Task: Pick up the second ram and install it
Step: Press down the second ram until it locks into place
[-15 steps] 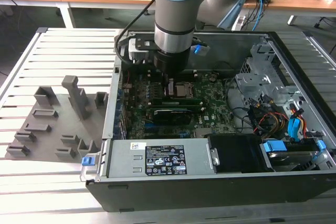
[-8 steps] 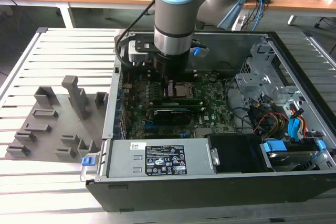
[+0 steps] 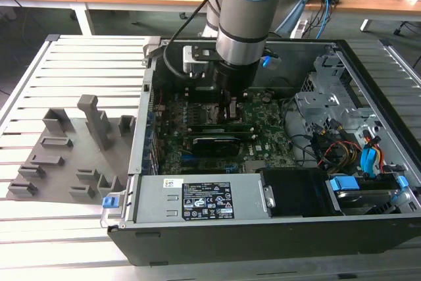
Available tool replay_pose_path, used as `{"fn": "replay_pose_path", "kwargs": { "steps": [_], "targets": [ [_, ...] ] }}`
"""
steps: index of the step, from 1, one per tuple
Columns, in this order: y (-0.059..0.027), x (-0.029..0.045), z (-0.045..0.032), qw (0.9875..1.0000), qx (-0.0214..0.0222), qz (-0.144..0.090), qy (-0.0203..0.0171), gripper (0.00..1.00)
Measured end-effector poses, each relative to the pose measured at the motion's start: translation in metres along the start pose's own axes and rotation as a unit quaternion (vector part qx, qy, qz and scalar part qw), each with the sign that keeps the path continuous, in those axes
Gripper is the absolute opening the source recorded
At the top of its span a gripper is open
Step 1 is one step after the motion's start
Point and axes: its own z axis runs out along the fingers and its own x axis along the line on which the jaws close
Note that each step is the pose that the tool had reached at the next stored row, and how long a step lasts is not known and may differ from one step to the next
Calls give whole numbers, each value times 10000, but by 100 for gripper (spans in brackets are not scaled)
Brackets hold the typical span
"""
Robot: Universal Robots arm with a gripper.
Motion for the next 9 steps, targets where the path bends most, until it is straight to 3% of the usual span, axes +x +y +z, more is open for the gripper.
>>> {"fn": "replay_pose_path", "kwargs": {
  "steps": [1,4,5,6,9],
  "targets": [
    [2,-3,-43,10000,-1,1,3,11],
    [17,-21,-326,10000,0,1,6,11],
    [24,-27,-468,10000,-1,2,6,11],
    [27,-30,-517,10000,0,1,5,11],
    [27,-30,-527,10000,0,1,1,11]
  ]
}}
